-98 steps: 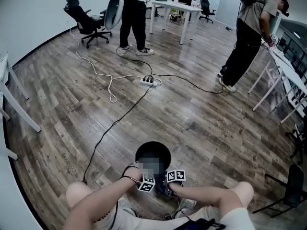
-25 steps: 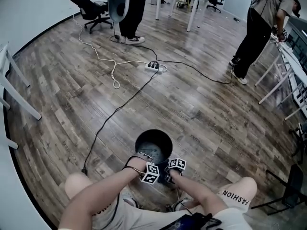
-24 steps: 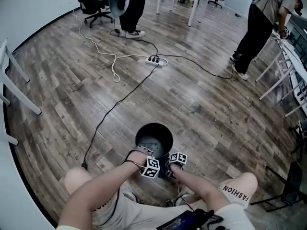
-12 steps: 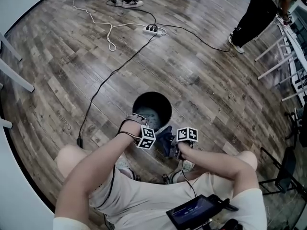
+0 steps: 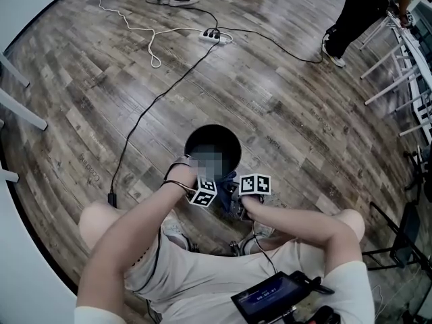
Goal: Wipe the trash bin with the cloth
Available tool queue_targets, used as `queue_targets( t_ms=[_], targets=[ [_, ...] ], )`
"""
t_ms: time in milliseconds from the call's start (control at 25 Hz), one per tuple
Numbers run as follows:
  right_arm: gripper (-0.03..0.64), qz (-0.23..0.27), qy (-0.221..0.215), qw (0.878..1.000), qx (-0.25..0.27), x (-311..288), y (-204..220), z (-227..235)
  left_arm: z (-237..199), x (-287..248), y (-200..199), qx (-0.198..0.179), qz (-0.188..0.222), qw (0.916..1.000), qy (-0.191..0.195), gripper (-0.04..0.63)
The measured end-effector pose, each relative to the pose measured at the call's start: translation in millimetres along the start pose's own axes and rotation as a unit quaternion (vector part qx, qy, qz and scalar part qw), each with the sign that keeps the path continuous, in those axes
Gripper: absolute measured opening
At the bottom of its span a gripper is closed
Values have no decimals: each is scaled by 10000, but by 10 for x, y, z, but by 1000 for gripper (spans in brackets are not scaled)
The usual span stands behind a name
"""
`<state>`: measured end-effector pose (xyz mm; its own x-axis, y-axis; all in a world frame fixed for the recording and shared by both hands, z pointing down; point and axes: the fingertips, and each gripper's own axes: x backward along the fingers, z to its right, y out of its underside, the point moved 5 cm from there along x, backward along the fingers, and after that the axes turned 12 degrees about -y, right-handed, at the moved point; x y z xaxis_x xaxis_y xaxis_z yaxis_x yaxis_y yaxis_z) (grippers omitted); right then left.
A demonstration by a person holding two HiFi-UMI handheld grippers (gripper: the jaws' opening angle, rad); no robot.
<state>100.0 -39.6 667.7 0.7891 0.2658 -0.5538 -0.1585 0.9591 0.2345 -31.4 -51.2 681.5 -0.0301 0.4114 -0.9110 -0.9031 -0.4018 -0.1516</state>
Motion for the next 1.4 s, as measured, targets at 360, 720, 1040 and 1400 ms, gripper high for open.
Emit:
queue_targets(
  t_ms=[360, 720, 1040, 1400],
  targets=[
    [61, -75, 581, 9983, -2, -523, 85, 935, -1, -1, -10, -118, -50, 9999, 16, 87],
    [61, 209, 924, 9934, -653, -942, 159, 1650, -32, -33, -12, -81, 3, 10000, 45, 87],
    [61, -463, 819, 9953, -237, -359, 28, 1169, -23, -7, -39, 370, -125, 9991, 162, 89],
    [63, -7, 17, 9997, 228, 344, -220, 241, -126, 108, -363, 1587, 454, 9862, 160, 87]
  ],
)
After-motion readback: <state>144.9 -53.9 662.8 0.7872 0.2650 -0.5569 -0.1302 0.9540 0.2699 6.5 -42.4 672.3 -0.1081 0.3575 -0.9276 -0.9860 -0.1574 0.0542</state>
